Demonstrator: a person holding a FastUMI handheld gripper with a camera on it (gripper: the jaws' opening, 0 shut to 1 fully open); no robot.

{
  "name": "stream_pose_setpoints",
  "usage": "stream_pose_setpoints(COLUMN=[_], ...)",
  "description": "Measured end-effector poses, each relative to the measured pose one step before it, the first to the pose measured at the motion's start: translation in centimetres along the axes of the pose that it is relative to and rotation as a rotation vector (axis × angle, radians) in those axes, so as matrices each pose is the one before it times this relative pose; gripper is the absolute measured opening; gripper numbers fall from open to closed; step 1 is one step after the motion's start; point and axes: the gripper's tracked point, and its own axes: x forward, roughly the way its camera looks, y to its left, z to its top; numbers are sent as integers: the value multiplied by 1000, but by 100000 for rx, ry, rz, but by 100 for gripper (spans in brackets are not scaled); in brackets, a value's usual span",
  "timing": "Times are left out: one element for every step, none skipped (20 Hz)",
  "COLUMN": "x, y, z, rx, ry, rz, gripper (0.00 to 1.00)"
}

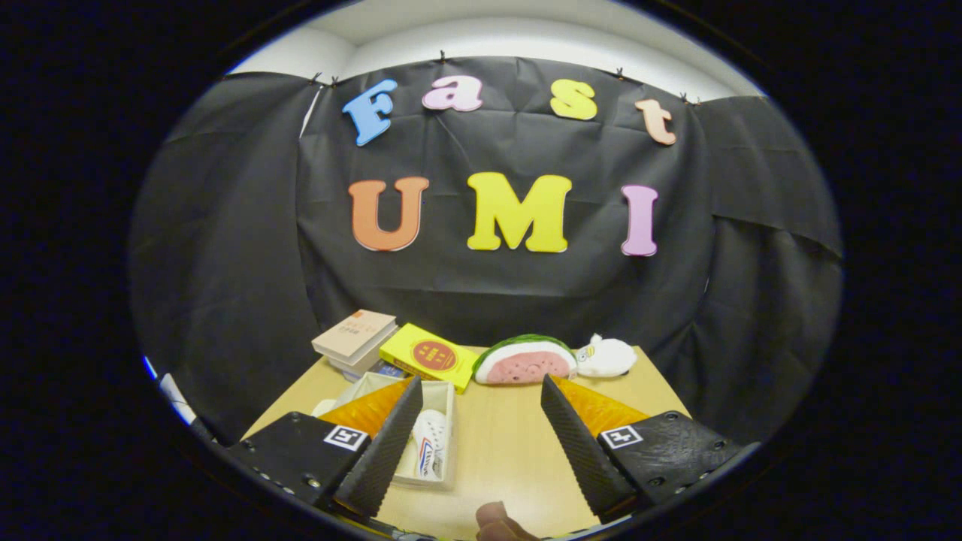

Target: Open the storage box then place both shoes into the box .Put the left shoe in first, then the right shoe, with the right side of both shoes facing outward in a uniform manner.

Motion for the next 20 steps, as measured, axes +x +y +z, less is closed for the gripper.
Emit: stream_pose_setpoints(x=[-413,-504,-469,-422,-543,-493,-229,-276,-401,-230,-133,-396,-194,-269,-170,-85,5,-216,158,-93], y=[-993,-909,-666,-845,-417,-381,-645,-481,177,-240,-173,117,123,210,644,519,173,616,402,375], z=[708,692,765,870,1025,1197,940,433,532,681,447,492,360,275,371,382,320,510,137,248], rx=[746,381,187,-137,98,-663,-1476,-1416,-367,152,617,897,914,635,1155,512,142,-161,-408,-453], ry=[-2458,-1902,-1856,-1991,-2652,-3482,-2684,-848,-807,-662,-733,-742,-944,-322,-584,-166,-687,-934,-489,-188], rz=[-1836,-1145,-783,-1043,51,128,-962,-813,177,-977,-253,554,413,554,1646,758,406,1331,245,1135], gripper=[96,96,96,96,96,96,96,96,96,96,96,96,96,96,96,96,96,96,96,96])
